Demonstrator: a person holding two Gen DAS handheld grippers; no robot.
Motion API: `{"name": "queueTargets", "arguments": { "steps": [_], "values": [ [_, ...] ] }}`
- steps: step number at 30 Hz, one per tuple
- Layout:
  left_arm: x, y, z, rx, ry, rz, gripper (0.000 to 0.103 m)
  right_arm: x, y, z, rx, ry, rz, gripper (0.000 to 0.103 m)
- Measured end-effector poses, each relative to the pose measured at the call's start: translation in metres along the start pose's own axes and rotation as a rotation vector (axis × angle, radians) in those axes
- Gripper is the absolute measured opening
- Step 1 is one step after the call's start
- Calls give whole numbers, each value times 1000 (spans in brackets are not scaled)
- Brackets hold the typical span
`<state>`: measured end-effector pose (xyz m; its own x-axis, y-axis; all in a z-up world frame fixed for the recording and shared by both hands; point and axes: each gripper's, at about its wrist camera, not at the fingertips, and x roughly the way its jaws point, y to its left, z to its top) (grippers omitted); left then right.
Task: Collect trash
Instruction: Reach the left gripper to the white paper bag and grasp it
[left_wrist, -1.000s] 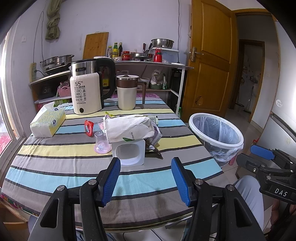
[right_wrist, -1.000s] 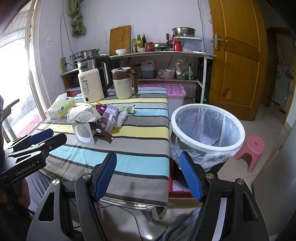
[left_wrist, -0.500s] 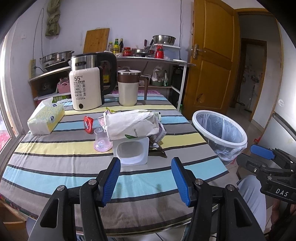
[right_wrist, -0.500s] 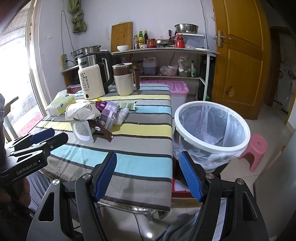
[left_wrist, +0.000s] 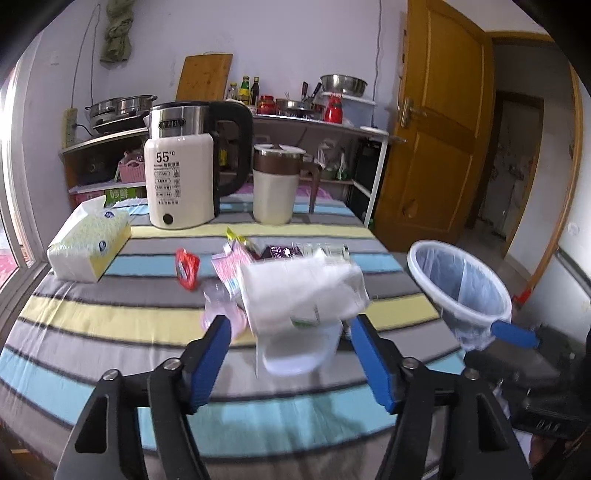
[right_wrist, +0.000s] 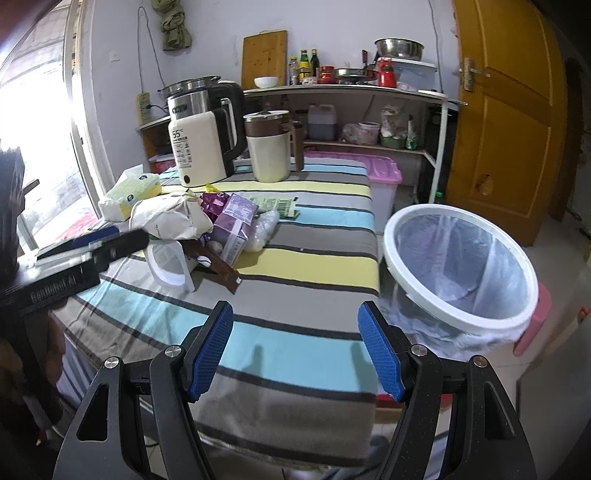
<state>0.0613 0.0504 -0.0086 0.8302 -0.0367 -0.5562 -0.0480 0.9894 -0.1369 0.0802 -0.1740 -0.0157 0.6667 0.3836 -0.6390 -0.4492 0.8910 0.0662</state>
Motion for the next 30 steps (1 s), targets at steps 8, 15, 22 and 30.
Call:
{"name": "queueTargets", "arguments": {
  "steps": [8, 15, 22, 30],
  "values": [
    [21, 12, 16, -23, 28, -77, 61, 14, 0, 7, -5, 17, 7, 71],
    [24, 10, 12, -28, 42, -137, 10, 17, -2, 6, -3, 27, 0, 71],
    [8, 12, 13, -37, -7, -140, 6, 18, 0, 8, -14, 25, 7, 71],
    [-8, 30, 14, -69, -38, -99, 5, 37, 20, 15, -84, 54, 69, 71]
  ]
}}
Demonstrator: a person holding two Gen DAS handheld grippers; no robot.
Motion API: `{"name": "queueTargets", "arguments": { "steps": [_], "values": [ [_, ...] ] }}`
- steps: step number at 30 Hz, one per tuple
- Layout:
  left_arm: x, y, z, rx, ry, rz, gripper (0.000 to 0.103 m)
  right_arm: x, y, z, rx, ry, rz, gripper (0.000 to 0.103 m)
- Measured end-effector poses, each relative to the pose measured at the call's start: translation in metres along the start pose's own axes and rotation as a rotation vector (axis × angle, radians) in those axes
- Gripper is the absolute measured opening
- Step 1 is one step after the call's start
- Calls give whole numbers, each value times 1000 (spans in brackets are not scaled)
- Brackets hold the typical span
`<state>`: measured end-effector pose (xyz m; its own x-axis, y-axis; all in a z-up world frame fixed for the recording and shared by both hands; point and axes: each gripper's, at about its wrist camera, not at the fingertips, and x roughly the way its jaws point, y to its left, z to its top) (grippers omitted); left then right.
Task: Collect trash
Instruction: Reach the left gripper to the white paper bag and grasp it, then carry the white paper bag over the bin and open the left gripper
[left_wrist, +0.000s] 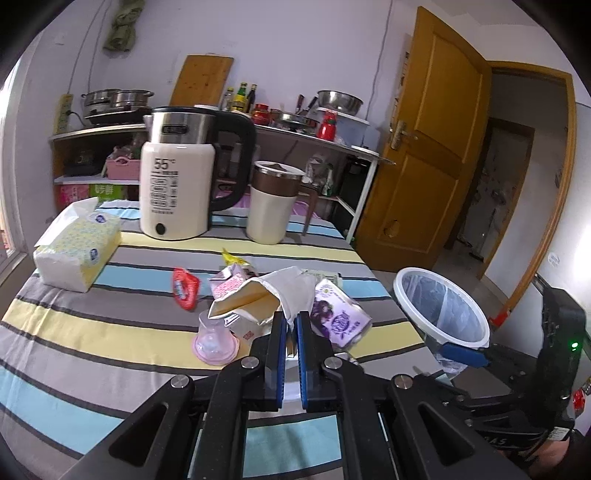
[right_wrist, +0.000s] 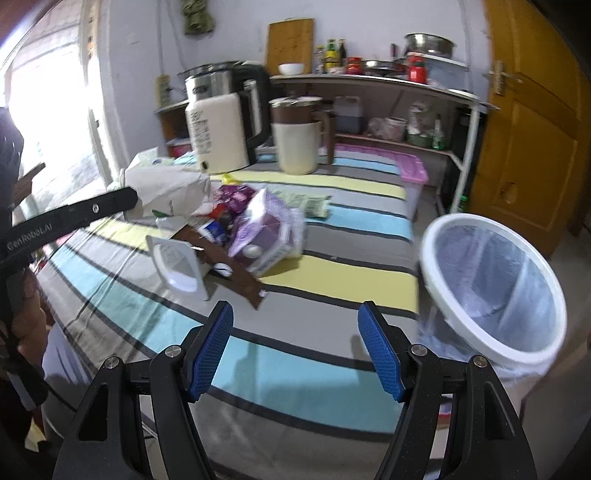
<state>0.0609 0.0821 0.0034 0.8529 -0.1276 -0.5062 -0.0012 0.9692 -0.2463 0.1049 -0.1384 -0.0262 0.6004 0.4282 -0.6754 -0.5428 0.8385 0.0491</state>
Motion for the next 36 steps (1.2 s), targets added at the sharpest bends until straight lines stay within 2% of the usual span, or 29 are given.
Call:
{"name": "queueTargets", "arguments": {
  "steps": [4, 10, 12, 13, 16, 19, 29, 36],
  "values": [
    [-4, 10, -1, -21, -1, 13, 5, 23, 14, 6, -69, 38, 35, 70],
    [-8, 16, -1, -31, -5, 19, 5, 53, 28, 16, -141, 78, 61, 51],
    [-8, 17, 0, -31, -6, 17, 5, 60, 30, 18, -152, 85, 68, 48],
    [-8, 16, 0, -29, -5, 17, 5, 61, 31, 19, -154, 87, 75, 43],
    [-9, 15, 0, -27, -4, 16, 5, 60, 33, 19, -159, 79, 89, 17],
    [-7, 14, 0, -25, -2, 16, 5, 54, 31, 18, -144, 65, 99, 11],
    [-10, -5, 5, 9, -9, -7, 5, 25, 11, 15, -55, 21, 89, 8],
    [4, -40, 13, 65, -3, -74, 5, 3, -26, 10, 27, -10, 21, 8]
  ]
}}
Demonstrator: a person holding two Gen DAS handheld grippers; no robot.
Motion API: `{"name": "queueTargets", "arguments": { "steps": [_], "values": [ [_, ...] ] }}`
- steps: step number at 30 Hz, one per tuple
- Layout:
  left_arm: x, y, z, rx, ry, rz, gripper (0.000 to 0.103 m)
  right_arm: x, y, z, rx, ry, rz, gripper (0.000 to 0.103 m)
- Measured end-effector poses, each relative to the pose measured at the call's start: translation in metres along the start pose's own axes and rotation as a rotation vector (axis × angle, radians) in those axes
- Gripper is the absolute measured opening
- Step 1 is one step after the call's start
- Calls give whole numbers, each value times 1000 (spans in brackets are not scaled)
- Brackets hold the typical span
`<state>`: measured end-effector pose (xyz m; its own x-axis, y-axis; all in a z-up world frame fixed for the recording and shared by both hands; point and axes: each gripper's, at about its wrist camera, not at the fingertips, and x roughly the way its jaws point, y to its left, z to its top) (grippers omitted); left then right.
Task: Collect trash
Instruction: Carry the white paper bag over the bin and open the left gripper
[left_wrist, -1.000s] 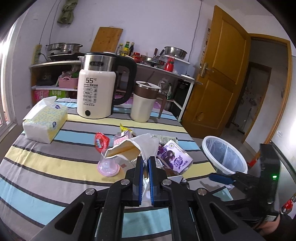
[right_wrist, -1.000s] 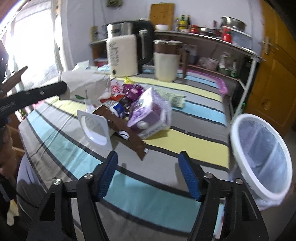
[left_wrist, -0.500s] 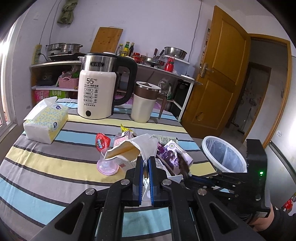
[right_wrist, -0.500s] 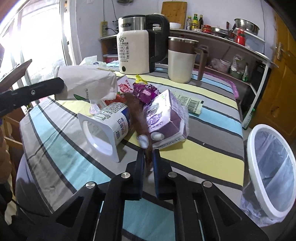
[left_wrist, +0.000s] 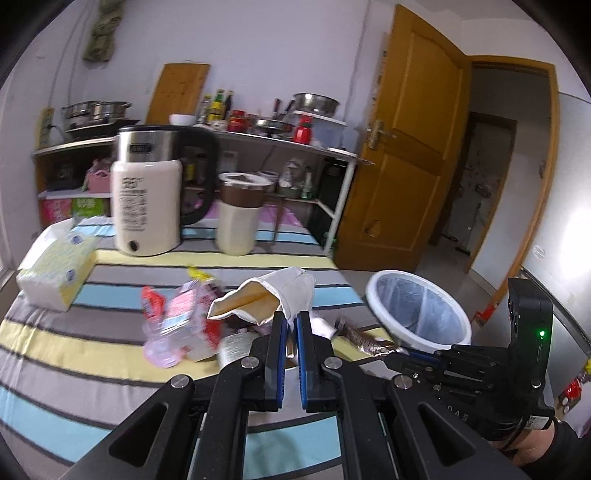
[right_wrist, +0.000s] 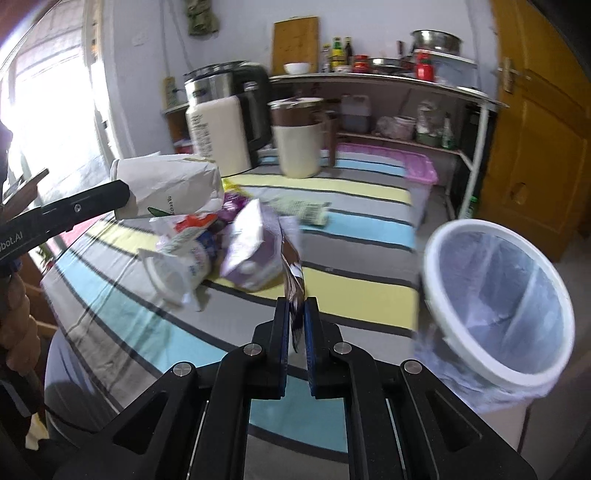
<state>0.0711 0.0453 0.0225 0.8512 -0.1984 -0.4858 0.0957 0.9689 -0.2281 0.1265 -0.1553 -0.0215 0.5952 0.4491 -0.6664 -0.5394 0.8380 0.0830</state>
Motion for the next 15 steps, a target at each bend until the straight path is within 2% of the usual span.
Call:
{"name": "queueTargets", "arguments": {
  "steps": [9, 15],
  "values": [
    [37, -55, 11, 85, 29, -101, 5, -22, -60, -7, 108, -26, -98, 8],
    [54, -80, 13, 111, 42, -130, 5, -31, -86, -13, 159, -55, -104, 8]
  ]
}}
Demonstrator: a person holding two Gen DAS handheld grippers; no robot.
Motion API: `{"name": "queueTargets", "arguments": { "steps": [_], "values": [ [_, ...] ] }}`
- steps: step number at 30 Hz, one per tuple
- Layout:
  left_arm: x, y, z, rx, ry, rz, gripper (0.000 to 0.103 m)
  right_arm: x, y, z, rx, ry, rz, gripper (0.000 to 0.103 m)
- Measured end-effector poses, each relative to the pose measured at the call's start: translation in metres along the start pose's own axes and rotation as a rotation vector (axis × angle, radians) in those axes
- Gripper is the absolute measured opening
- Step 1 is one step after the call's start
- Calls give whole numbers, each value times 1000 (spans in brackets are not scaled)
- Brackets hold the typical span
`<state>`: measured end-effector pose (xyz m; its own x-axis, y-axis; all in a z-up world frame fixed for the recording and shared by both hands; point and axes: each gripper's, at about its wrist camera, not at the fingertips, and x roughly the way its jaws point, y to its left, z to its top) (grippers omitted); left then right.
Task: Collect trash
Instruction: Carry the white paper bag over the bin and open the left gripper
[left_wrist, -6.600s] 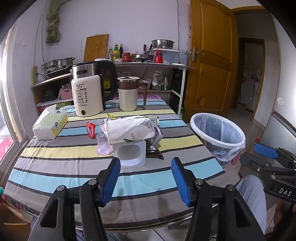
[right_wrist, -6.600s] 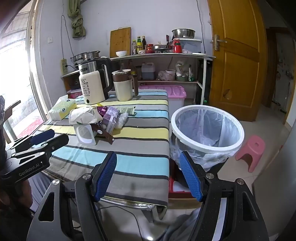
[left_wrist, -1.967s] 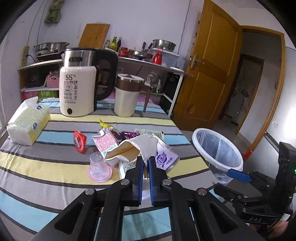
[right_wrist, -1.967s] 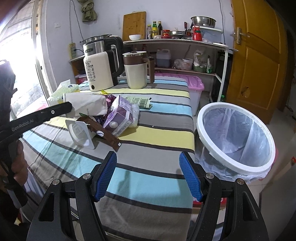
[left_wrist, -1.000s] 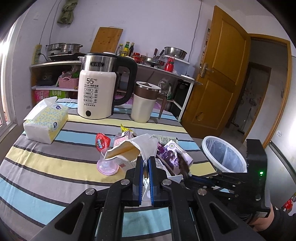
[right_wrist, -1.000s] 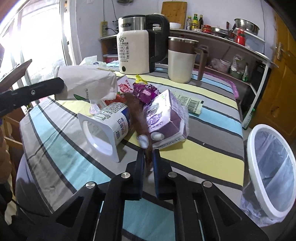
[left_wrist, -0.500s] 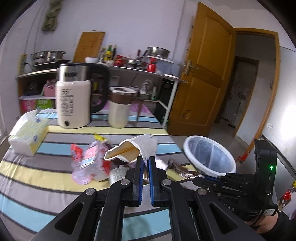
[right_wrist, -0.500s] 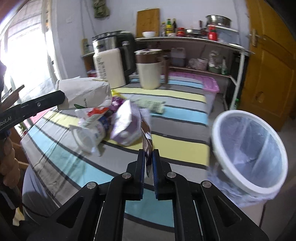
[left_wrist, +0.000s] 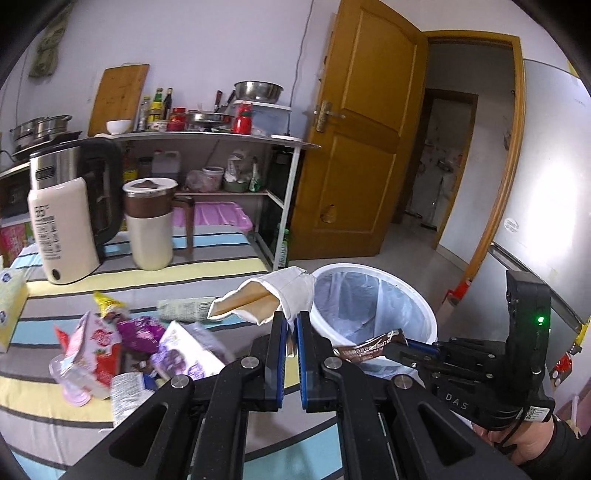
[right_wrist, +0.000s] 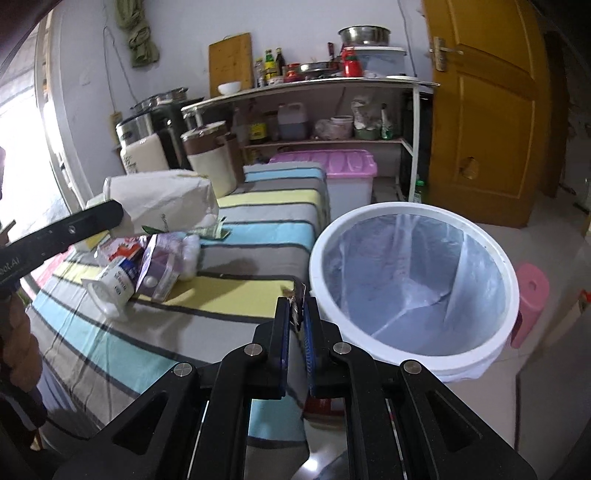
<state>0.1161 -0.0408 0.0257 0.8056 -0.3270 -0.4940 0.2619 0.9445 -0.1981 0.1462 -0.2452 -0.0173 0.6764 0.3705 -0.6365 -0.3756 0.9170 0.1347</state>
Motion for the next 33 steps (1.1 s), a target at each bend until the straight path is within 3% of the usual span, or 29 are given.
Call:
{"name": "queueTargets", "arguments": {
  "steps": [11, 24, 33],
  "values": [
    [44, -33, 12, 36, 39, -71, 5, -20, -48, 15, 86, -87, -59, 7],
    [118, -64, 2, 74, 160, -158, 6, -9, -93, 10, 169, -74, -117, 7],
    [135, -74, -4, 100, 189, -205, 6, -3, -105, 10, 187, -65, -136, 7]
  ]
}}
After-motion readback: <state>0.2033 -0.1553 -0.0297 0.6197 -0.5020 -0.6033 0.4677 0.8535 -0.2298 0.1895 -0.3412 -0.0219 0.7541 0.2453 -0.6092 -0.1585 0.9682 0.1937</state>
